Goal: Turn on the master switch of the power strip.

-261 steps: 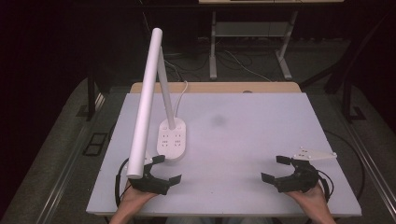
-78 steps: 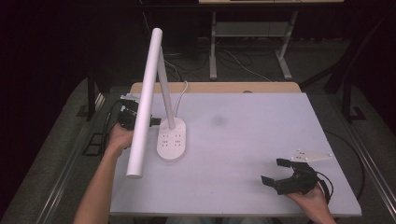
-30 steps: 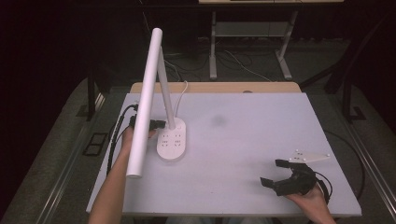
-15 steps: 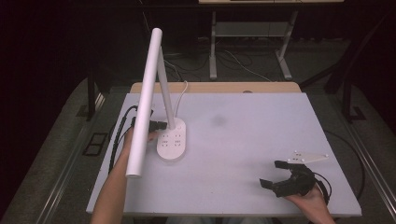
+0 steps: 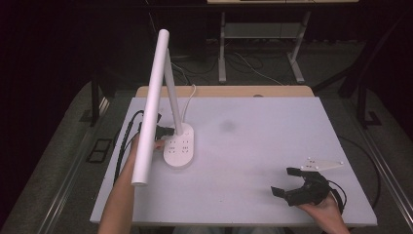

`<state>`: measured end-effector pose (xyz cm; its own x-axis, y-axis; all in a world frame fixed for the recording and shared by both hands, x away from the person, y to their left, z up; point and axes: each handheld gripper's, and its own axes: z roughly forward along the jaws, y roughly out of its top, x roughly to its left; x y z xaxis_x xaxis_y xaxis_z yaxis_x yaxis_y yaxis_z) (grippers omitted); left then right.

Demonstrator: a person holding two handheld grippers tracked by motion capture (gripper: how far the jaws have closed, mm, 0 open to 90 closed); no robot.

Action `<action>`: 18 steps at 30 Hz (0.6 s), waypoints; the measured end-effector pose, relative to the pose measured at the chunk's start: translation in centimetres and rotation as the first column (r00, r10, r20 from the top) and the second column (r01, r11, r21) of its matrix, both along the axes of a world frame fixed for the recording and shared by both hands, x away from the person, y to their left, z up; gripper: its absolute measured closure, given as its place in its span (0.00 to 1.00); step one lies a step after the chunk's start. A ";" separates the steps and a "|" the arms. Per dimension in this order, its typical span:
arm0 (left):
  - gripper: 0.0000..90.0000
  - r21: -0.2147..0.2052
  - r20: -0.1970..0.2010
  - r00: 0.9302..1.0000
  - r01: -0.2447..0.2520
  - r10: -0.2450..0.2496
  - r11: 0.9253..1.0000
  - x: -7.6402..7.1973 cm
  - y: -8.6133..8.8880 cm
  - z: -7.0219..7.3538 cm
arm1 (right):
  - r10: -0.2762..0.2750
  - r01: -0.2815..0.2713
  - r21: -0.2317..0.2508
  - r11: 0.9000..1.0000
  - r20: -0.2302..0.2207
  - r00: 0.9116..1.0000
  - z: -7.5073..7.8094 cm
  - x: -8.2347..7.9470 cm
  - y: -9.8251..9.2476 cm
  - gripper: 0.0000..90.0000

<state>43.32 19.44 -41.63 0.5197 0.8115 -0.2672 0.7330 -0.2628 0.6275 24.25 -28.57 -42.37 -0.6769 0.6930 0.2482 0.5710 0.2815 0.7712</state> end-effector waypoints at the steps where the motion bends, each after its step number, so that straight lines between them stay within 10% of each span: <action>1: 1.00 -0.010 0.002 1.000 0.003 -0.003 1.000 0.0 0.1 -0.1 | 0.000 0.000 0.000 1.000 0.000 1.000 0.0 0.0 0.0 0.00; 18: 1.00 -0.032 0.016 1.000 0.008 -0.007 0.999 0.0 0.5 0.1 | -0.005 0.005 0.000 1.000 -0.004 1.000 -0.1 0.1 -0.1 0.00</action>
<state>43.29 19.93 -41.53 0.5302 0.7987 -0.2846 0.7209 -0.2480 0.6472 24.34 -28.66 -42.43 -0.6727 0.6961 0.2509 0.5753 0.2787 0.7690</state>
